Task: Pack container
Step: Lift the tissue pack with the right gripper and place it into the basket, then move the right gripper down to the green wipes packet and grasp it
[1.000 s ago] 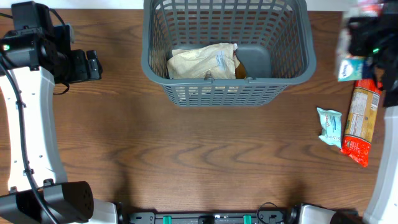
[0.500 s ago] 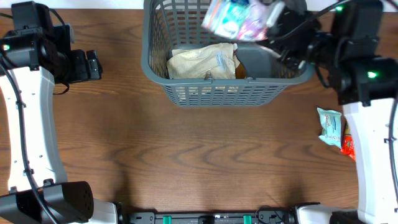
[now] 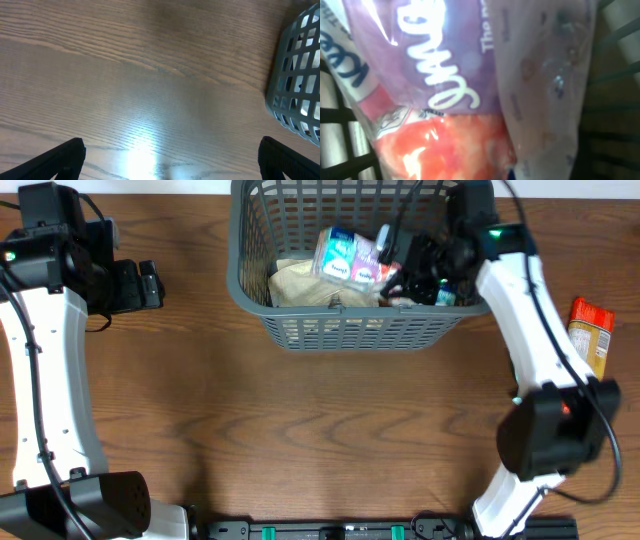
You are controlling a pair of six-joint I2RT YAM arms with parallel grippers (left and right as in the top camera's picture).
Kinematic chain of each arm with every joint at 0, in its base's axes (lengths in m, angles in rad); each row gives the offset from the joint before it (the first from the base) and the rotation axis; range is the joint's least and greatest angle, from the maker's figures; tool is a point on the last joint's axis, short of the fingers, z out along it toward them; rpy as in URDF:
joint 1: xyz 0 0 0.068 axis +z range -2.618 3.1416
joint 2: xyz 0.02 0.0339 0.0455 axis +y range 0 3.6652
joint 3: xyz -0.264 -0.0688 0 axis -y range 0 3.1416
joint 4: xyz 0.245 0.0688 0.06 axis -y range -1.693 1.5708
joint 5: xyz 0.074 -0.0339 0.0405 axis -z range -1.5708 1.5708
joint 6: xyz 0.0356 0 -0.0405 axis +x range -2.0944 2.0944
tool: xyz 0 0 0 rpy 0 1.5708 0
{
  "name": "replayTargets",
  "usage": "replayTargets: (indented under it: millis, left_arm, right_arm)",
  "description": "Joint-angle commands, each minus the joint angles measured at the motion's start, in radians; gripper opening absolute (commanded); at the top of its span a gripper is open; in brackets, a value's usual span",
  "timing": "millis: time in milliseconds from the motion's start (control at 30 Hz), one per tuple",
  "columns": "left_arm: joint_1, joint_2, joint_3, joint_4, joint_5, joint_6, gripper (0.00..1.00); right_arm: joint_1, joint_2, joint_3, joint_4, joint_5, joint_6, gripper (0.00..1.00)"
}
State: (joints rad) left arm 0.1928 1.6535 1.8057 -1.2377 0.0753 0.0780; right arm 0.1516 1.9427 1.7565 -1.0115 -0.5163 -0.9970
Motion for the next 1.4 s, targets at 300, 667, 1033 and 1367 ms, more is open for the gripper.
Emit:
replayTargets:
  millis: [300,667,1033,1367]
  left_arm:
    - [0.002,0.005,-0.005,-0.004,0.004,-0.005,0.99]
    - [0.002,0.005,-0.005,-0.004,0.004,-0.005,0.99]
    - [0.002,0.005,-0.005,-0.003,0.004,-0.005,0.99]
    - [0.002,0.005,-0.005,-0.003,0.004,-0.005,0.99]
  right_arm:
    - [-0.016,0.054,0.022,-0.031,-0.031,0.118,0.60]
    - [-0.082,-0.193,0.323,-0.151,-0.013,0.129,0.81]
    - [-0.311,-0.394,0.354,-0.072,0.468,0.698,0.98]
    - [-0.537,-0.336,0.341,-0.357,0.586,1.026,0.98]
